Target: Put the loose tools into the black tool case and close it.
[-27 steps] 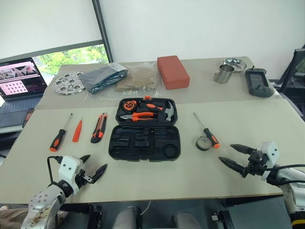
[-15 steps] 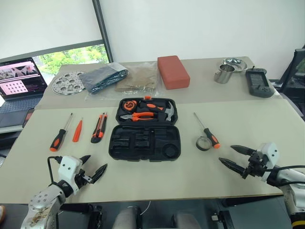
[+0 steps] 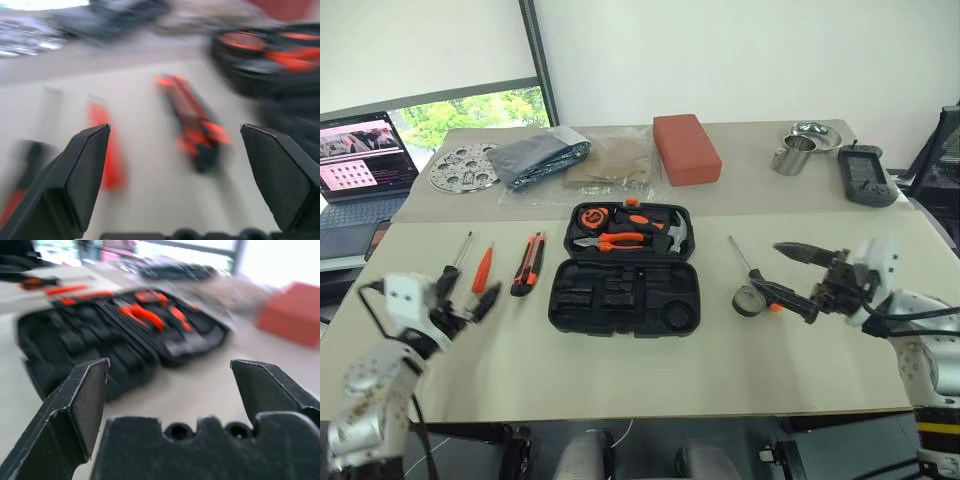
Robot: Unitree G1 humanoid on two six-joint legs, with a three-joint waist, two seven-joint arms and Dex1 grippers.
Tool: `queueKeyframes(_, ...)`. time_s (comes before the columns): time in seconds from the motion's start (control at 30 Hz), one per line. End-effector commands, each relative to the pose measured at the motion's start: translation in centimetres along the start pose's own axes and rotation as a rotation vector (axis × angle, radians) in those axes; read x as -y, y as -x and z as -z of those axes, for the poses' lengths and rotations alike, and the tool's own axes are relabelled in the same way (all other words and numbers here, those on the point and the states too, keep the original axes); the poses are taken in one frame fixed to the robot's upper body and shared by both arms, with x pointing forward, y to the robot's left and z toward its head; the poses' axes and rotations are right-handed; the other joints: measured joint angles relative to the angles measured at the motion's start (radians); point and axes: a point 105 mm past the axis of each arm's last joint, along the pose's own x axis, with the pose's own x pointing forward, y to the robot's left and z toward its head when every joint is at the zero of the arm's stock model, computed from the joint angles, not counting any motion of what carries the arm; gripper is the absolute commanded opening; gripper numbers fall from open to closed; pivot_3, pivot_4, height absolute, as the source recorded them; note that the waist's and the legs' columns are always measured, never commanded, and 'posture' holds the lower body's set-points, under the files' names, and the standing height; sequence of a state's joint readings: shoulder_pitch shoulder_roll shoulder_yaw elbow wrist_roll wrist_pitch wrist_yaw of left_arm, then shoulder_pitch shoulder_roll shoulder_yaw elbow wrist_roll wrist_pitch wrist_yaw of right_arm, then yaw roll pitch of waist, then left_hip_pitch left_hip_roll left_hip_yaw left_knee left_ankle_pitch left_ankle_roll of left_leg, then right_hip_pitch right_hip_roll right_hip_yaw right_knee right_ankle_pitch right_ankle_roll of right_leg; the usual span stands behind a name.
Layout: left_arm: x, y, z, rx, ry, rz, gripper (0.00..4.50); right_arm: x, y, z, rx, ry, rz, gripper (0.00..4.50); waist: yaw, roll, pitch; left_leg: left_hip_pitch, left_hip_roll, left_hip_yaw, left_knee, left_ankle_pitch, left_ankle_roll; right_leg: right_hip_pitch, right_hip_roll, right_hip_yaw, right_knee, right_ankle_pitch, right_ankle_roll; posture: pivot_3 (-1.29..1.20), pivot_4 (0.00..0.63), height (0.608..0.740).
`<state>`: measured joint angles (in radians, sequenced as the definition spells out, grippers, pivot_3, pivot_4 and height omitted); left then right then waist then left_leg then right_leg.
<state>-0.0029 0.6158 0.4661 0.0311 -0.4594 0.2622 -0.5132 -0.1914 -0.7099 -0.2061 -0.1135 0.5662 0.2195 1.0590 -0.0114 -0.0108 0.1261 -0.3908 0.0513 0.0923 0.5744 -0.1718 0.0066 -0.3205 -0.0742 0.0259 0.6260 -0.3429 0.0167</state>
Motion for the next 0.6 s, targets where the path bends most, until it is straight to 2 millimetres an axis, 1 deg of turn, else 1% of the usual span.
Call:
queueKeyframes(0.03, -3.9, -0.2, -0.9, -0.014, -0.034, -0.147, 4.45, -1.2, -2.0, -2.7, 0.068, 0.024, -0.090, 4.50, -0.002, -0.001, 0.001, -0.001, 0.000, 0.001, 0.000, 0.000, 0.000, -0.001, 0.000, -0.002, -0.001, 0.000, 0.001, 0.00, 0.150, 0.740)
queueKeyframes(0.13, -5.7, -0.8, -1.4, -0.042, -0.082, -0.189, 4.45, -2.2, -3.3, -3.7, 0.087, 0.035, -0.157, 4.50, -0.002, -0.003, 0.002, -0.001, 0.000, 0.002, 0.000, -0.001, 0.000, -0.001, -0.001, -0.005, -0.001, 0.000, 0.001, 0.00, 0.150, 0.740)
queueKeyframes(0.23, -6.5, -1.3, -1.1, -0.092, -0.098, -0.173, 4.45, -3.2, -4.2, -4.3, 0.103, 0.039, -0.205, 4.50, -0.001, -0.003, 0.002, -0.001, 0.000, 0.001, -0.001, -0.001, 0.000, -0.001, -0.002, -0.008, 0.000, 0.000, 0.001, 0.00, 0.150, 0.740)
queueKeyframes(0.33, -6.4, -1.7, 0.0, -0.158, -0.080, -0.119, 4.45, -3.8, -4.6, -4.7, 0.107, 0.042, -0.232, 4.50, 0.001, -0.003, 0.002, -0.001, 0.001, 0.001, -0.002, -0.001, 0.000, -0.002, -0.003, -0.010, 0.001, 0.000, 0.001, 0.00, 0.150, 0.740)
queueKeyframes(0.4, -6.3, -2.0, 1.3, -0.227, -0.051, -0.076, 4.45, -4.0, -4.8, -5.2, 0.119, 0.049, -0.247, 4.50, 0.001, -0.003, 0.002, -0.001, 0.000, 0.001, -0.002, -0.001, 0.000, -0.002, -0.003, -0.010, 0.001, 0.000, 0.001, 0.00, 0.150, 0.740)
queueKeyframes(0.5, -6.7, -2.3, 2.5, -0.292, -0.019, -0.062, 4.45, -4.1, -5.1, -5.7, 0.129, 0.054, -0.257, 4.50, 0.000, -0.004, 0.001, -0.001, 0.001, 0.001, -0.002, -0.001, -0.001, -0.003, -0.003, -0.010, 0.001, 0.000, 0.001, 0.00, 0.150, 0.740)
queueKeyframes(0.6, -6.2, -2.6, 3.5, -0.346, 0.023, -0.003, 4.45, -4.1, -5.1, -5.8, 0.133, 0.056, -0.260, 4.50, 0.000, -0.004, 0.001, -0.002, 0.001, 0.001, -0.002, -0.001, -0.001, -0.005, -0.003, -0.011, 0.003, 0.000, 0.001, 0.00, 0.150, 0.740)
